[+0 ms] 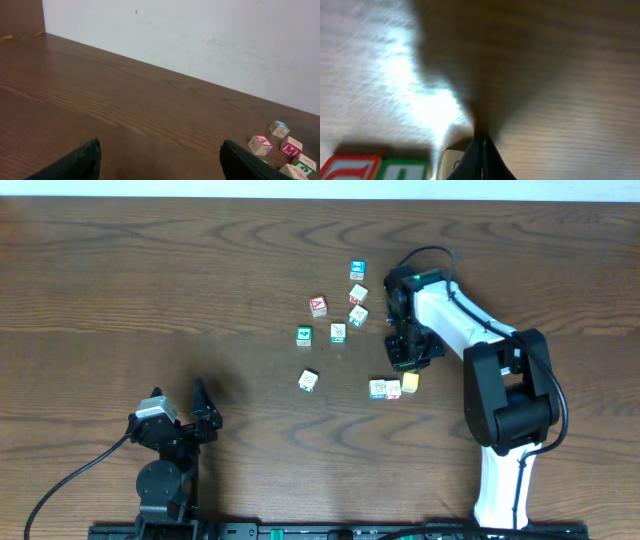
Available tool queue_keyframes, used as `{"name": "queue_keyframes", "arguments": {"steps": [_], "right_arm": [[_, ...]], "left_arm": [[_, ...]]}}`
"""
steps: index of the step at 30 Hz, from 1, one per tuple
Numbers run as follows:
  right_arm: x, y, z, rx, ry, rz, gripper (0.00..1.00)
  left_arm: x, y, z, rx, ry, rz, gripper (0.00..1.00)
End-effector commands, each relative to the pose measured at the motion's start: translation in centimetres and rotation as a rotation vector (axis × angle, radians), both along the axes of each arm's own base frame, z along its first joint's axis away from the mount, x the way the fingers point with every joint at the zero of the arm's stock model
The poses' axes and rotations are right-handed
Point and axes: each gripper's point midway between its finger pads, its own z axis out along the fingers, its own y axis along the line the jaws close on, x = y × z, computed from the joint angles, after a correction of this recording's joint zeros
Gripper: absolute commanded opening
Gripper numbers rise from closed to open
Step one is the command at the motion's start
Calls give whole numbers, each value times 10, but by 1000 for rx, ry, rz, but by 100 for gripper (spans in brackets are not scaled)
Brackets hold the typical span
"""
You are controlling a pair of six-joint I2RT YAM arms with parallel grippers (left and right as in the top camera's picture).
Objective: Lift 5 blocks
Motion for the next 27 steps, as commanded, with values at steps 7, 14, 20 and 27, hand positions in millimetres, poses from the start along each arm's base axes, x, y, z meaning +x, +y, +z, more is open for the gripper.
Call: {"name": "queue_keyframes", "arguments": {"steps": [7, 14, 20, 27], "right_arm": [[-5, -10, -3, -65, 8, -72, 1], [3, -43, -1, -161, -26, -190, 1], [-12, -56, 4, -180, 44, -257, 1], [-22, -46, 5, -160, 86, -220, 1]], "left_arm": [[-1, 2, -18, 3, 55, 12, 77], [-1, 2, -18, 3, 55, 12, 77], [-1, 2, -18, 3, 55, 12, 77], [-1, 2, -18, 3, 55, 12, 77]]}}
